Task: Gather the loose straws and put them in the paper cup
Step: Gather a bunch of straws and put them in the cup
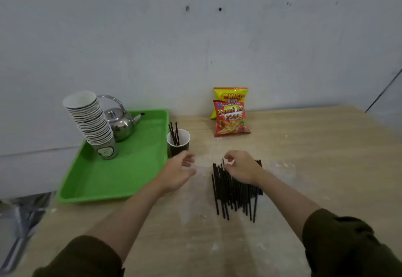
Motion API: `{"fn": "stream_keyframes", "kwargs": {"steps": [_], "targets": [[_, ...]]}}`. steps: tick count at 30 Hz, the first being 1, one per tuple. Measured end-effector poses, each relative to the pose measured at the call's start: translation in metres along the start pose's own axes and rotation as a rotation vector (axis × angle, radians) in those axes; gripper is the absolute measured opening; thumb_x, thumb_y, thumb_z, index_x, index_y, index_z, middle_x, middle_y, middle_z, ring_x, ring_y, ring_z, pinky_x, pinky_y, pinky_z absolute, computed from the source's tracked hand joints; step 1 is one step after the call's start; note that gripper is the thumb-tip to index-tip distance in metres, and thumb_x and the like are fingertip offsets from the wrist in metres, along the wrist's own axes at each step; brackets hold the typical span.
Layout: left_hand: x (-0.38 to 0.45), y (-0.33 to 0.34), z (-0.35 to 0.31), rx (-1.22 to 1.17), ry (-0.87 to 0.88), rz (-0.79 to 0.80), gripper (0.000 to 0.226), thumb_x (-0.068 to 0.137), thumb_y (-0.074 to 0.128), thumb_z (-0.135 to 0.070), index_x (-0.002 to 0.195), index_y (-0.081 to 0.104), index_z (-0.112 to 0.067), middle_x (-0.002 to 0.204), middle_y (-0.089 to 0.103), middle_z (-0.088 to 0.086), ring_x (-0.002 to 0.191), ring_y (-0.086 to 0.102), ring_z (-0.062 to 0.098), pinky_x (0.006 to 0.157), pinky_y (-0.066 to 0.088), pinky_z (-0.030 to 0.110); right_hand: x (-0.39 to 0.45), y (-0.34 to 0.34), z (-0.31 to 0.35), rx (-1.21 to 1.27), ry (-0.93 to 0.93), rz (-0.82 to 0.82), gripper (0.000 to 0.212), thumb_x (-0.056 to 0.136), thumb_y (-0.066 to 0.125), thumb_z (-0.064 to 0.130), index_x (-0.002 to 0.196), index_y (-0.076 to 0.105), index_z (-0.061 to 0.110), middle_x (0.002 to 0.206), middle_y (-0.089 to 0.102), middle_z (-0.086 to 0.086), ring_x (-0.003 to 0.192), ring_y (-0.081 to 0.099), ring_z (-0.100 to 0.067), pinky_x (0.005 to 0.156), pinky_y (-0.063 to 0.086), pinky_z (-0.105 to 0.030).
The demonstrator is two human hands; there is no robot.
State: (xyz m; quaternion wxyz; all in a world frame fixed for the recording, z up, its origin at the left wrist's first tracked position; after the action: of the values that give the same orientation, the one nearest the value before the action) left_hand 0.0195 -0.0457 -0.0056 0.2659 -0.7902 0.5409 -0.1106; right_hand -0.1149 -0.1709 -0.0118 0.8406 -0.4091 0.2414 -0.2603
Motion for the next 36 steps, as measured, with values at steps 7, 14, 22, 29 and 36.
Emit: {"fn": "stream_keyframes", "kwargs": {"steps": [7, 14, 22, 29, 36], "targets": [[-0.014, 0.055, 0.044, -0.004, -0.133, 0.094, 0.041, 0.081, 0.055, -0.003, 0.121, 0.044, -0.005, 0.116, 0.054, 0.014, 0.092, 0.052, 0.016, 0.076, 0.043, 0.021, -0.021, 0.047, -0.033, -0.299, 0.19, -0.036, 0.047, 0.091, 0.045, 0.029, 0.133, 0.036, 0.009, 0.137, 0.04, -0.013, 0.126, 0.035, -0.032, 0.099, 0.04, -0.044], [-0.008, 0.085, 0.04, -0.182, -0.2, 0.031, 0.045, 0.085, 0.049, -0.001, 0.127, 0.041, -0.011, 0.117, 0.052, 0.003, 0.103, 0.052, 0.014, 0.09, 0.044, 0.026, -0.025, 0.069, -0.019, -0.309, 0.046, -0.206, 0.042, 0.089, 0.047, 0.022, 0.128, 0.043, 0.007, 0.13, 0.05, -0.015, 0.119, 0.044, -0.034, 0.093, 0.04, -0.044], [-0.004, 0.075, 0.047, -0.074, -0.078, -0.109, 0.045, 0.079, 0.04, 0.012, 0.116, 0.052, -0.011, 0.104, 0.061, 0.004, 0.102, 0.055, 0.016, 0.09, 0.044, 0.027, -0.021, 0.074, -0.015, -0.086, -0.032, -0.347, 0.033, 0.086, 0.051, 0.007, 0.117, 0.05, -0.003, 0.115, 0.056, -0.021, 0.107, 0.051, -0.034, 0.088, 0.051, -0.044], [-0.022, 0.061, 0.072, 0.405, 0.067, -0.242, 0.043, 0.08, 0.034, -0.022, 0.119, 0.051, -0.015, 0.127, 0.057, 0.003, 0.121, 0.047, 0.019, 0.097, 0.04, 0.041, -0.02, 0.089, -0.012, -0.336, 0.23, -0.361, 0.055, 0.072, 0.068, 0.043, 0.101, 0.058, -0.003, 0.095, 0.059, -0.02, 0.086, 0.057, -0.035, 0.066, 0.051, -0.041], [-0.021, 0.065, 0.076, 0.489, 0.056, -0.249, 0.049, 0.081, 0.026, -0.028, 0.123, 0.047, -0.017, 0.132, 0.053, 0.002, 0.126, 0.043, 0.016, 0.103, 0.037, 0.043, -0.02, 0.104, 0.001, -0.338, 0.265, -0.507, 0.02, 0.066, 0.069, -0.004, 0.083, 0.061, 0.004, 0.075, 0.062, -0.015, 0.065, 0.059, -0.029, 0.054, 0.051, -0.037]]}}
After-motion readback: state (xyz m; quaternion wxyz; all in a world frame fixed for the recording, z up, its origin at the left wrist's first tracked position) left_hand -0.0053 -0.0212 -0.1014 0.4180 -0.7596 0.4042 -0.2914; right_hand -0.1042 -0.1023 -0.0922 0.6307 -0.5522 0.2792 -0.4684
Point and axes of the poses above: each hand's wrist, its own x-axis towards the middle knuckle, its own y-axis out of the palm, z = x × y, the point moved 5 cm from there along x, towards the middle knuckle
